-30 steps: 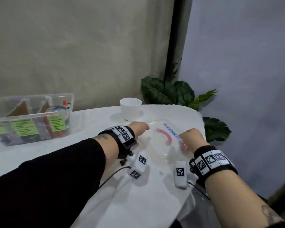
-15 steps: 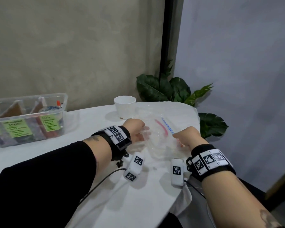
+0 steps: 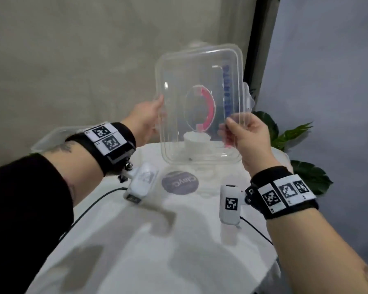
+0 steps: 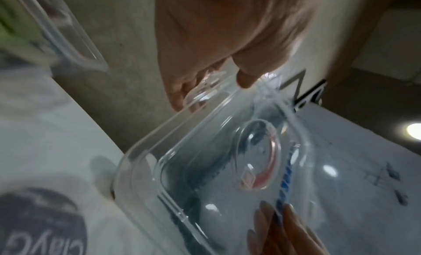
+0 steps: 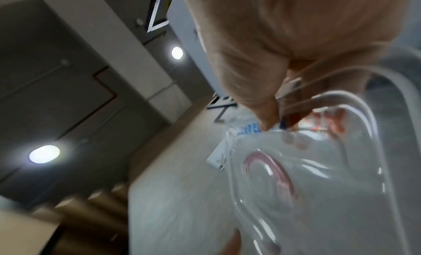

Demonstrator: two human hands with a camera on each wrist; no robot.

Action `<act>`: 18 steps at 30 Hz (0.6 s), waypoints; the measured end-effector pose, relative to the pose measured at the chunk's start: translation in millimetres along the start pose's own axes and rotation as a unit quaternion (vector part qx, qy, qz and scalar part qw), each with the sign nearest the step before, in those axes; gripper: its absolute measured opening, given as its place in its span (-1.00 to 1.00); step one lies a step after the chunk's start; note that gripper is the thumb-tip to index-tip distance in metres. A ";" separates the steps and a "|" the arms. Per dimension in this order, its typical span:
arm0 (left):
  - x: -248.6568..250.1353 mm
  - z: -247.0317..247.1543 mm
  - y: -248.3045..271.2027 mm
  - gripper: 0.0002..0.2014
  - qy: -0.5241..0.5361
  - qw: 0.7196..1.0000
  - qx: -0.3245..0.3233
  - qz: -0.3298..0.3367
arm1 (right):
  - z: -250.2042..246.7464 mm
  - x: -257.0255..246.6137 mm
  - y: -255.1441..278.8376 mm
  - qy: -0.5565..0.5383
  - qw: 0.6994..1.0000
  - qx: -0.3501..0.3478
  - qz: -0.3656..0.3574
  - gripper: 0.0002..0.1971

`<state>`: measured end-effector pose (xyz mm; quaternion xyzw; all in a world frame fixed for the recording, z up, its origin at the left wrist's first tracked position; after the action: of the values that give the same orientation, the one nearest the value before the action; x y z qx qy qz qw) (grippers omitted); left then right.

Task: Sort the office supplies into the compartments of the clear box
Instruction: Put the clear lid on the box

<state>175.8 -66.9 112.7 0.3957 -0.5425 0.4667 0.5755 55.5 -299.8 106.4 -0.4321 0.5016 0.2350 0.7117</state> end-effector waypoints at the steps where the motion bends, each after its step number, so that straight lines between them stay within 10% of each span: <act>1: 3.9 -16.6 -2.4 -0.60 0.013 0.999 0.002 -0.029 | 19.7 -13.9 1.3 -0.005 0.999 -0.009 -0.040 -0.89; 5: 27.4 -83.5 -8.0 0.18 0.141 0.986 -0.035 -0.082 | 101.1 -44.6 9.4 0.037 0.984 -0.062 -0.166 -0.79; 8: 42.3 -121.8 0.2 0.27 0.278 0.956 -0.075 -0.059 | 162.1 -36.6 14.1 0.134 0.964 -0.109 -0.200 -0.72; 14: 28.5 -206.4 2.5 -0.60 0.252 0.967 0.037 -0.030 | 254.2 -30.4 38.1 0.329 0.867 -0.143 -0.347 -0.65; 18: 13.3 -259.4 -1.4 -0.87 0.245 0.965 0.088 -0.013 | 275.6 28.9 17.2 0.355 0.906 -0.182 -0.142 -0.05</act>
<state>242.9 183.7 100.5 0.3251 -0.3363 0.5883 0.6596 194.1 -59.3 107.4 -0.6757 0.6025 0.0497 0.4217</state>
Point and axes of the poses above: each hand's wrist, its own y-axis away from the middle knuckle, its own z-axis out of the palm, x = y × z, the point moved 10 cm from there along -y, towards the middle knuckle, and after that the axes turned 1 degree about y, right-handed, at the moved point
